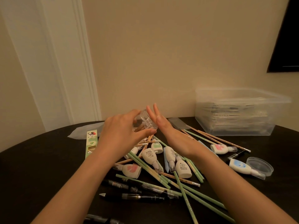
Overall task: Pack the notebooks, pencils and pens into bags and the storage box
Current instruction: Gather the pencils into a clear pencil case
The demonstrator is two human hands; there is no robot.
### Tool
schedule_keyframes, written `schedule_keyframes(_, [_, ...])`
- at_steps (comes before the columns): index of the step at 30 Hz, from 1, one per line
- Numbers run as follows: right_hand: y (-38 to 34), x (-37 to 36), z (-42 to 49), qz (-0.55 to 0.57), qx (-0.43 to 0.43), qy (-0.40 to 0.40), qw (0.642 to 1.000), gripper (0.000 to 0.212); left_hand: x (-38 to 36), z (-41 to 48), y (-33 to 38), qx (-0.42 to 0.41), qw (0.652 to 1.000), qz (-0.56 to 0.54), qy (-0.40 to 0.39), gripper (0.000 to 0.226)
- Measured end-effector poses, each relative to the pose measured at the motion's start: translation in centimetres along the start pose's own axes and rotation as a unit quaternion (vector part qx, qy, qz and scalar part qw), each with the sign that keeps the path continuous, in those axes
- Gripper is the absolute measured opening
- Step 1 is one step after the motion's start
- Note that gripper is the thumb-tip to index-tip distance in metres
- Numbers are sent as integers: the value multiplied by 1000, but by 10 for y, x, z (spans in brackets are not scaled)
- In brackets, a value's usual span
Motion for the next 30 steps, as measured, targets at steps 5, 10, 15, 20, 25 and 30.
schedule_keyframes(5, [-47,38,-20,52,-50,55,996,51,-1,0,1,0,1000,14,2,79])
schedule_keyframes(10, [4,87,-30,-82,-184,148,968,34,-9,1,2,-33,998,54,-24,81])
schedule_keyframes(15, [64,97,-48,-261,-314,72,910,15,-15,0,6,-59,996,52,-39,81])
schedule_keyframes(20, [82,83,-57,-350,-362,28,863,19,-19,0,5,-70,994,66,-52,79])
schedule_keyframes(25, [88,85,-63,-392,-372,46,840,13,-18,-1,5,-69,995,60,-51,79])
schedule_keyframes(30, [89,83,-64,-394,-382,18,836,17,-16,1,2,-67,995,59,-47,80])
Point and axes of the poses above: each hand's wrist, its own z-axis towards the middle knuckle, its own x-axis out of the back of the hand, y = z × x, the point moved 5 cm from there along z, towards the middle knuckle, and after that the axes turned 5 degrees about y, right-handed, at the moved point
